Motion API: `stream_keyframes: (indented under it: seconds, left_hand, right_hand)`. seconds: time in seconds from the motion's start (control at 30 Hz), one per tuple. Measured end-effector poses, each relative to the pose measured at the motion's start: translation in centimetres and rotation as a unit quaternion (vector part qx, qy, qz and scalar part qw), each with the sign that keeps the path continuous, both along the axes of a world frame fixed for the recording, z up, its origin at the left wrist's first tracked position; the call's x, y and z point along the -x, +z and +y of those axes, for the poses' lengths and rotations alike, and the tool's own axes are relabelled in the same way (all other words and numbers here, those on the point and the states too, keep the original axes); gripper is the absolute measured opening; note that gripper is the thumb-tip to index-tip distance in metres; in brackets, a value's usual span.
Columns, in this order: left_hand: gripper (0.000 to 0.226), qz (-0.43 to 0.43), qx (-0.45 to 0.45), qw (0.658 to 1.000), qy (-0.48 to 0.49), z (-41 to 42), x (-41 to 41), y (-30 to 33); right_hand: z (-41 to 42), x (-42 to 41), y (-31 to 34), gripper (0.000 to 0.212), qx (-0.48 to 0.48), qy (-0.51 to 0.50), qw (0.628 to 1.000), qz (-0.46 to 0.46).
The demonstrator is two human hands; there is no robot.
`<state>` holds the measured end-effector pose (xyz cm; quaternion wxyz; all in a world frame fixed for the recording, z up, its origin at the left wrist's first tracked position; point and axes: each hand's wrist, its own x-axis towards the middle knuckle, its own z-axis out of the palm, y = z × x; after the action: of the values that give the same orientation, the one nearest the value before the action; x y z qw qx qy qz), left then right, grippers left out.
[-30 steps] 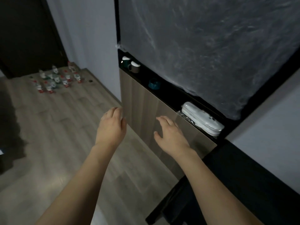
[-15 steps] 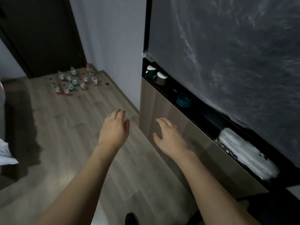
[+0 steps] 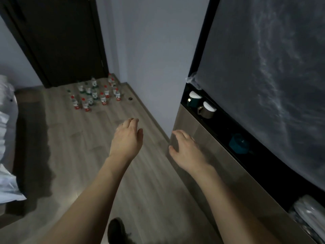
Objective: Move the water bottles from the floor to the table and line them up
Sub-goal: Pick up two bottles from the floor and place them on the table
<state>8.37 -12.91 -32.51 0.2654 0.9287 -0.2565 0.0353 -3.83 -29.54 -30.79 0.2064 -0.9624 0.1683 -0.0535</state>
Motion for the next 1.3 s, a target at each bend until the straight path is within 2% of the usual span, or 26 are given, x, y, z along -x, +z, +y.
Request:
stream_keyframes:
  seconds: [0.4,0.67,0.97,1.3]
  left_hand:
    - [0.043,0.018,0.009,1.000,-0.001,3.4,-24.8,0.5]
    - [0.044,0.056,0.003,0.998,0.004,1.9,-37.1,-1.8]
    - [0.042,0.044,-0.028,0.998,0.042,0.8,-53.5,-1.6]
    - [0.041,0.065,-0.012,0.997,0.049,2.8,-71.1,-3.5]
  right_hand:
    - [4.5,-24.4,1.3,0.052,-0.010,0.008,1.000,-0.015]
    - [2.2,-37.1,-1.2,0.053,0.001,0.011,1.000,0.007]
    - [-0.7,-54.7,-2.1,0.052,-0.021,0.044,0.999,0.018]
    - [1.6,-73.0,-3.2,0.051,-0.016,0.049,0.999,0.018]
